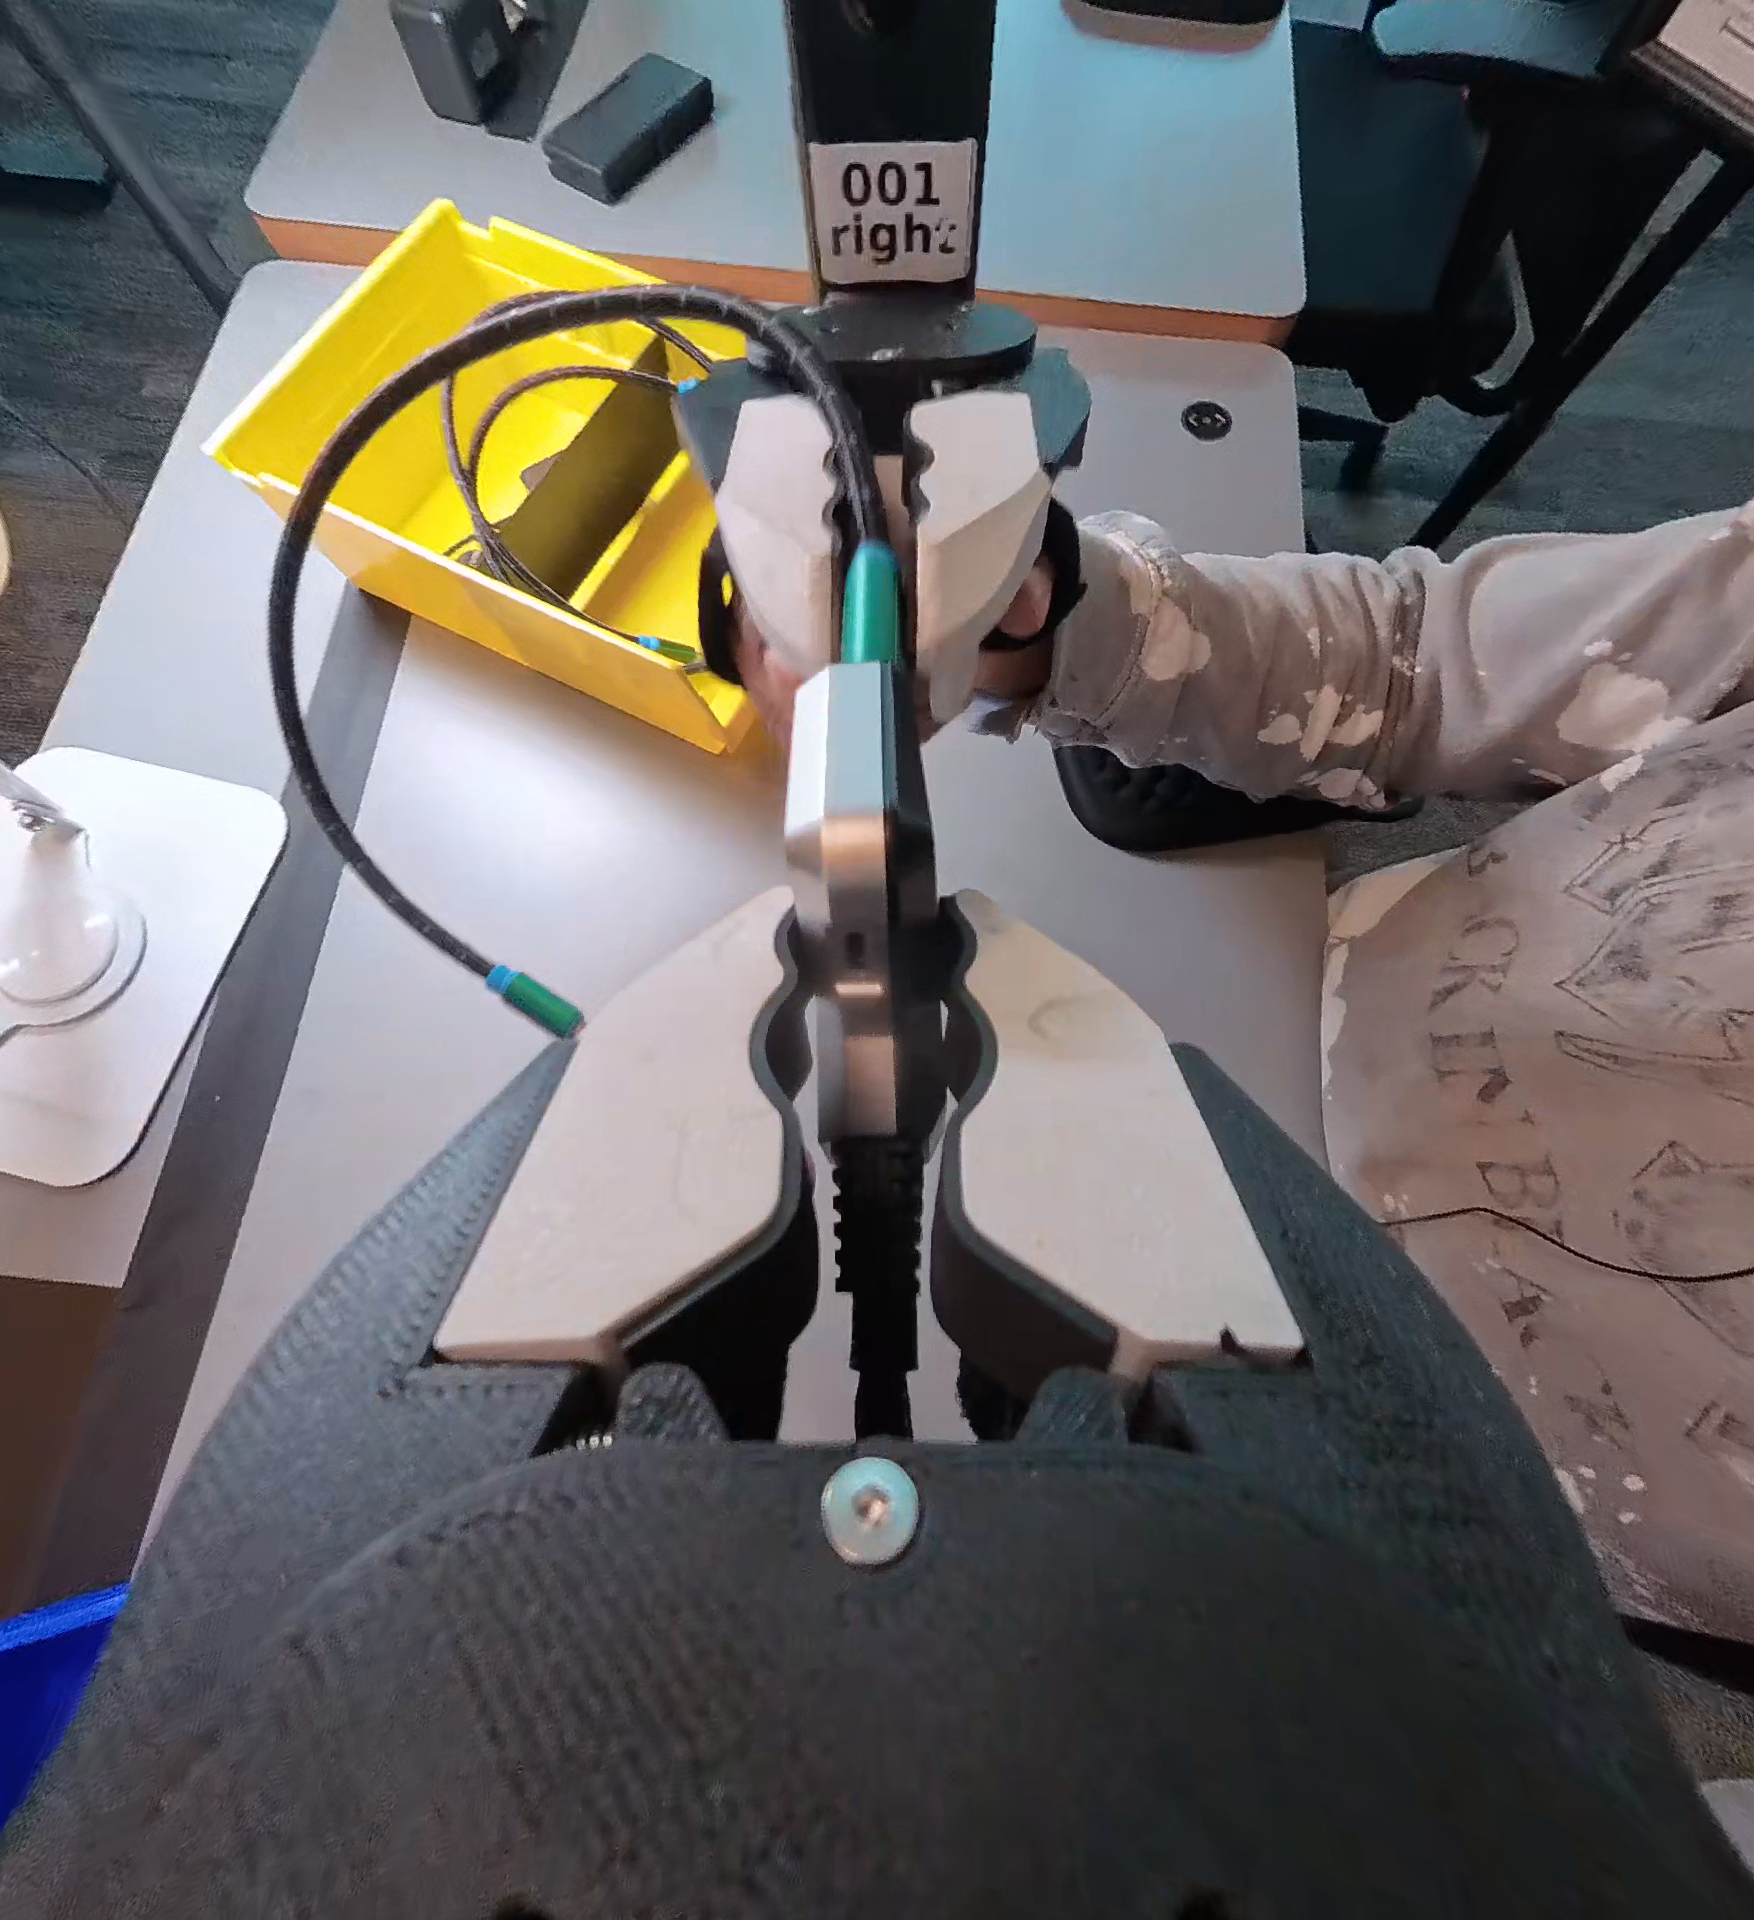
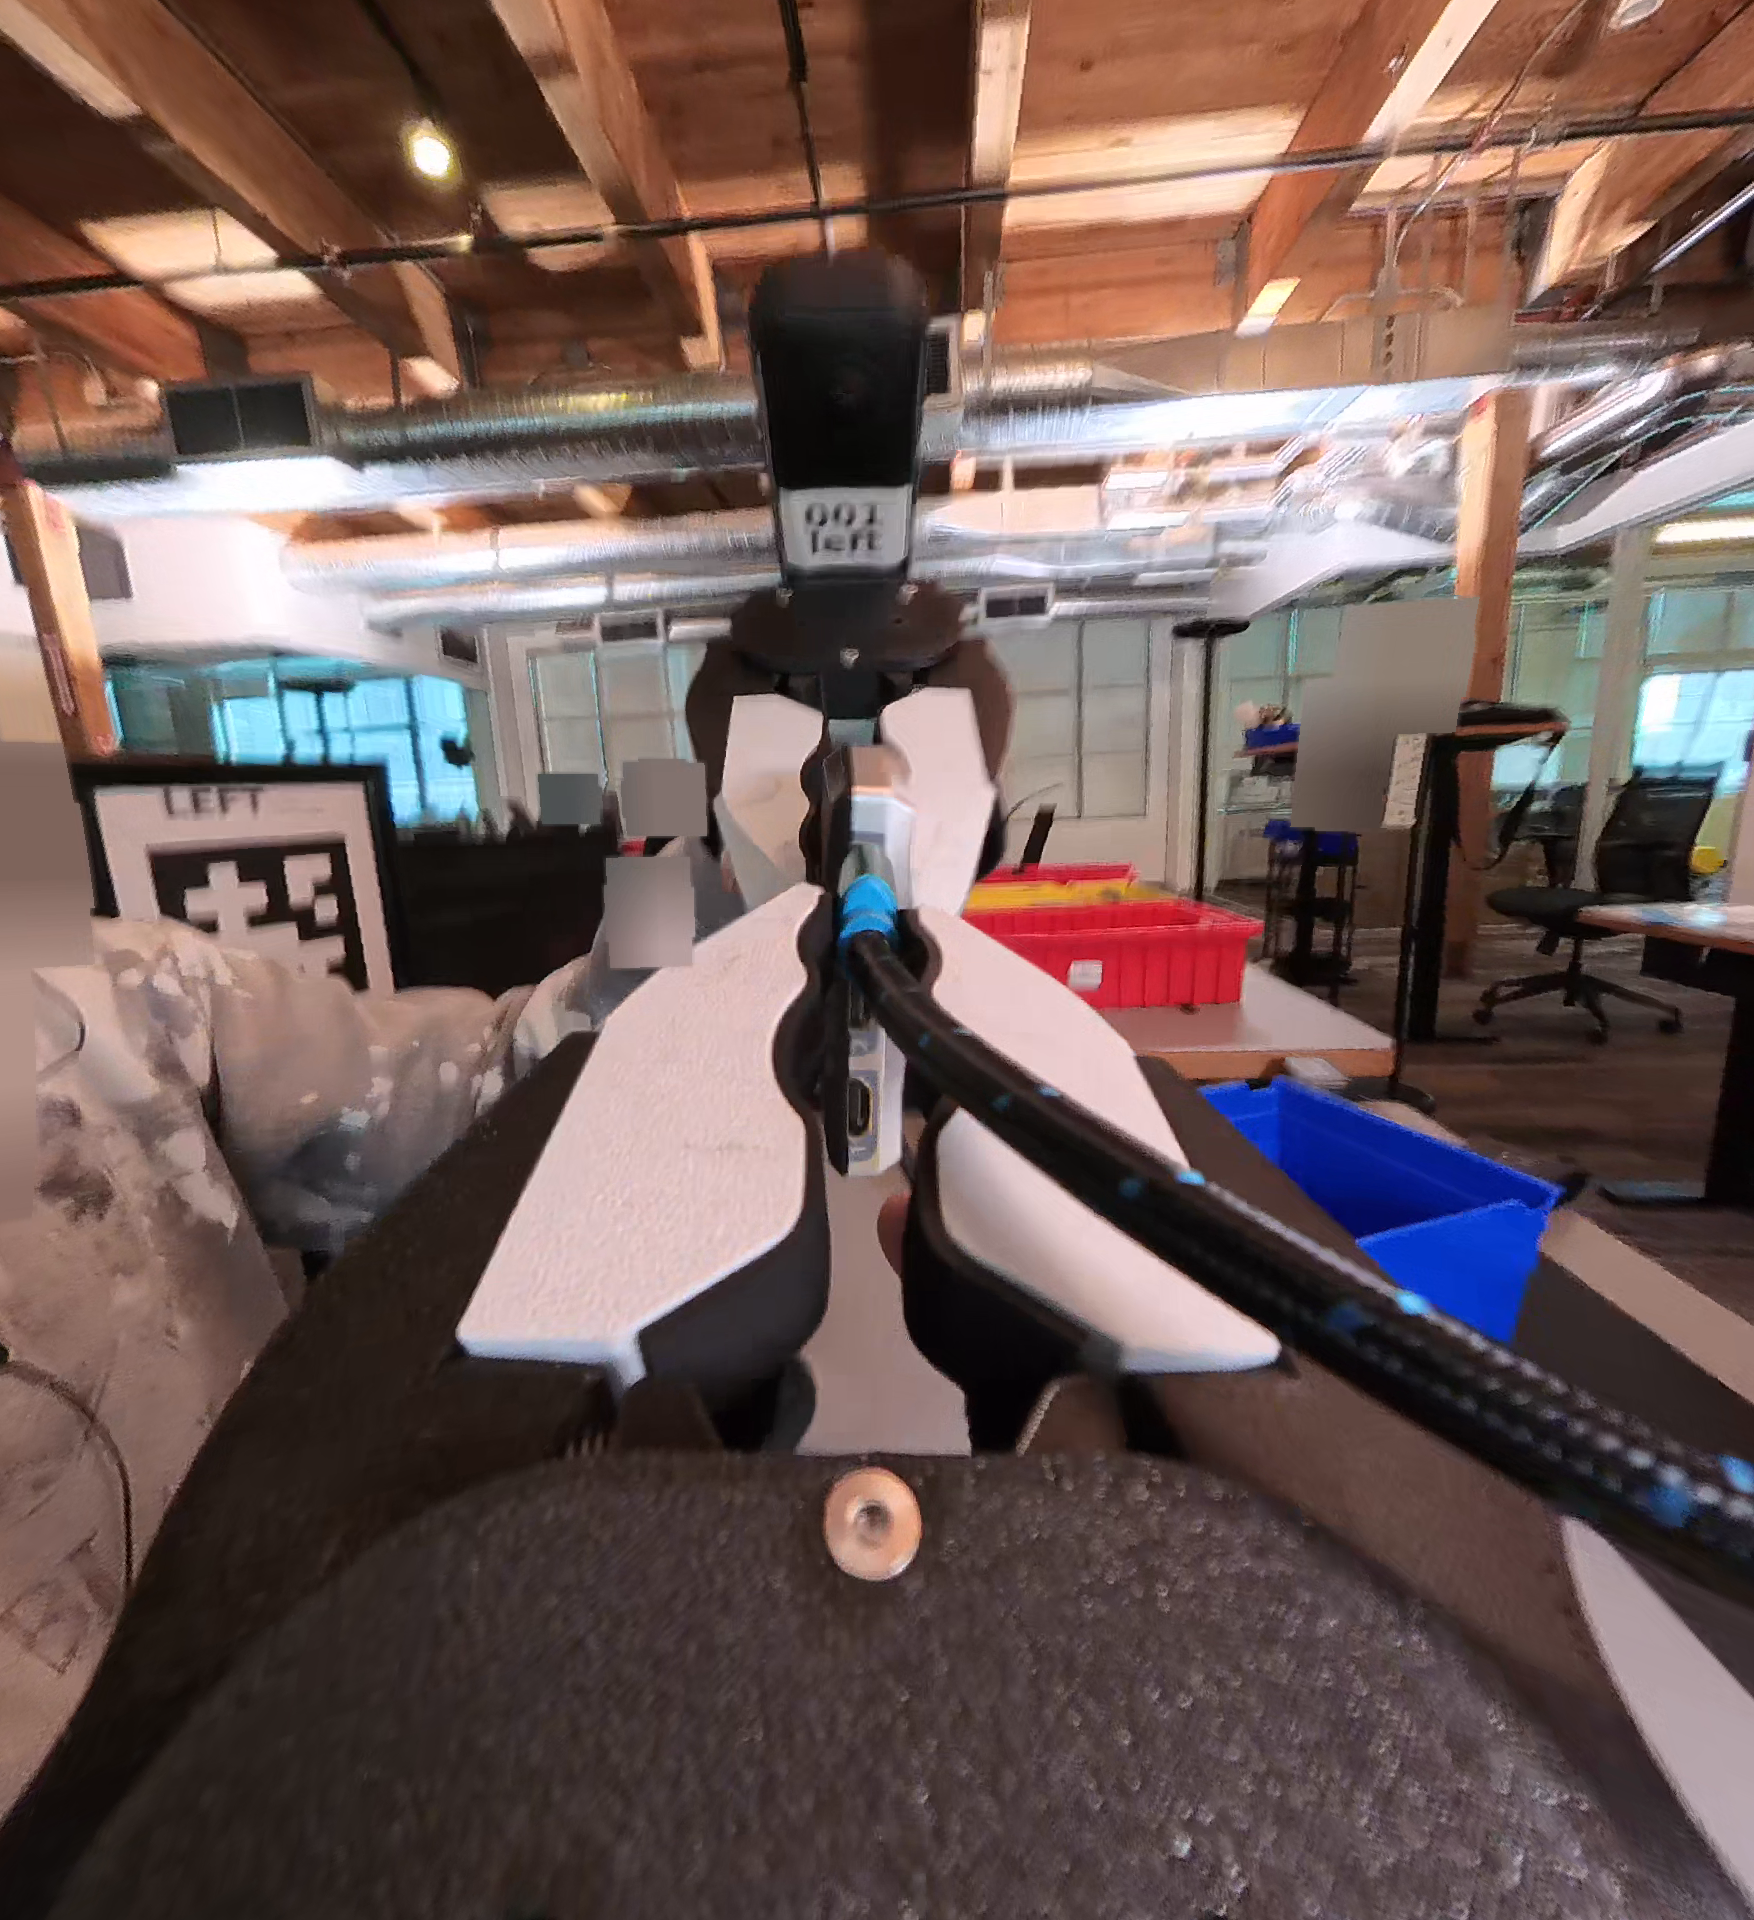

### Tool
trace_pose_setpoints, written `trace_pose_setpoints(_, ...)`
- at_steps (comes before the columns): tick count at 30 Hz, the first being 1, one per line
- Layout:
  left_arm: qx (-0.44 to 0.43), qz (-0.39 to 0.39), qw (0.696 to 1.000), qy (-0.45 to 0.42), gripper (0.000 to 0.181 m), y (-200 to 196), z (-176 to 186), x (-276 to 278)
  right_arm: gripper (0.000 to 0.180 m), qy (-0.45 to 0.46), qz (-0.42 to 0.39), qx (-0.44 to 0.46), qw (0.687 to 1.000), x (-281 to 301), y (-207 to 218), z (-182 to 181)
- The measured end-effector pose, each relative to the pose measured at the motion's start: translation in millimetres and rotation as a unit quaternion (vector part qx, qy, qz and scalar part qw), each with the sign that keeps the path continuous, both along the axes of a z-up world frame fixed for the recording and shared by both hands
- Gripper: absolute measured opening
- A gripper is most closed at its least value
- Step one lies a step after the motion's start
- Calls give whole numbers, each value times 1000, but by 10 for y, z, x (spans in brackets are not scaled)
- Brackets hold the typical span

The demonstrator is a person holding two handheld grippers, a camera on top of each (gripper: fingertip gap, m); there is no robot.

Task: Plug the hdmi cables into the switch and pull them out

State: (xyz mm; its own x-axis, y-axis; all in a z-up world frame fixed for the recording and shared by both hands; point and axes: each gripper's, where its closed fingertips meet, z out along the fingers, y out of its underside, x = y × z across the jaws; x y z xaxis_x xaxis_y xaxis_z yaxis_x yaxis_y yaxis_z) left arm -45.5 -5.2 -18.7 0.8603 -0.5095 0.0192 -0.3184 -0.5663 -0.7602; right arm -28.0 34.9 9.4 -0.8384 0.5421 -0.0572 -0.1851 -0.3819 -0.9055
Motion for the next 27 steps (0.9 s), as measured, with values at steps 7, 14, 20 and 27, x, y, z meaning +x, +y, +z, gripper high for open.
trace_pose_setpoints(7, 61, 80, 995, -24, 22, -406, 106, -500, 12, 21, -84, 4, 996, 277, 634, 160)
trace_pose_setpoints(14, 158, 65, 981, -87, 22, -450, 200, -323, 10, -90, -183, 58, 977, 151, 826, 147)
trace_pose_setpoints(20, 279, 45, 947, -152, 22, -560, 467, -236, 11, -311, -354, 248, 846, 63, 1321, -271)
trace_pose_setpoints(27, 321, 50, 929, -176, 22, -634, 525, -307, 11, -479, -366, 334, 724, 173, 1644, -1143)
